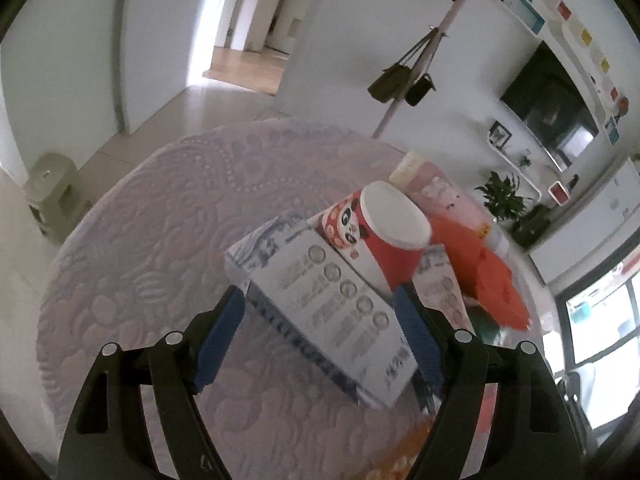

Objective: Collect trash
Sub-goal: 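Grasp the long white printed box with the right tool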

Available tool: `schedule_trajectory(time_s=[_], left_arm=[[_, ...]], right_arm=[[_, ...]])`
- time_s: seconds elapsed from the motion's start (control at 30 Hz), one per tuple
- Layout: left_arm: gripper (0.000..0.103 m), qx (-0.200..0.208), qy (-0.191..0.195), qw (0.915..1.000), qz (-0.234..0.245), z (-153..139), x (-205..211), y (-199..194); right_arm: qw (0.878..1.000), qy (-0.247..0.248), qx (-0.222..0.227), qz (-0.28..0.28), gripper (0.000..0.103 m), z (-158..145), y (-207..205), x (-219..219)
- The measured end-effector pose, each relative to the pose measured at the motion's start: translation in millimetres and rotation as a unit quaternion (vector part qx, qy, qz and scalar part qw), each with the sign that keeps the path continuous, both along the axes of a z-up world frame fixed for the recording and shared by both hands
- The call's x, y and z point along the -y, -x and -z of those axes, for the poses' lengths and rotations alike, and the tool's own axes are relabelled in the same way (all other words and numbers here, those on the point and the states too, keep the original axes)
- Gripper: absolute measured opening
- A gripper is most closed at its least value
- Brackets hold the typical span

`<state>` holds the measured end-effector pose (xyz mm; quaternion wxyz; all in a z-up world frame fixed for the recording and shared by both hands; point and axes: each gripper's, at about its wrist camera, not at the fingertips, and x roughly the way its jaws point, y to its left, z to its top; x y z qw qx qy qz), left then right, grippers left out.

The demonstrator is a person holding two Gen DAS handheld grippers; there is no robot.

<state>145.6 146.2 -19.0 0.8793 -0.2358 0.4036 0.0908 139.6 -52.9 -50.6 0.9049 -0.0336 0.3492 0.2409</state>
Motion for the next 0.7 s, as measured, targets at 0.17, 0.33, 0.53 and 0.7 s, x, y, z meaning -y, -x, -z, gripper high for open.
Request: schedule_trajectory(time_s=[0.17, 0.33, 0.53, 0.7], left_arm=[[0.079, -0.019, -0.015, 0.9997, -0.008, 12, 10, -19], [0.085, -0.032, -0.027, 0.9991, -0.012, 27, 16, -25], [0.075, -0.024, -0.051, 0.9981, 0.025, 23, 18, -17], [0.057, -0.022, -0.05, 0.9946, 0.088, 18, 6, 11]], right_arm=[[1.0, 0.014, -0.021, -0.007, 0.063, 13, -15, -8], [0.999, 0.019, -0.032, -0.009, 0.063, 22, -21, -9], [0.998, 0.04, -0.042, -0.01, 0.056, 27, -26, -19], [0.998, 0.054, -0.035, -0.021, 0.055, 23, -17, -25]])
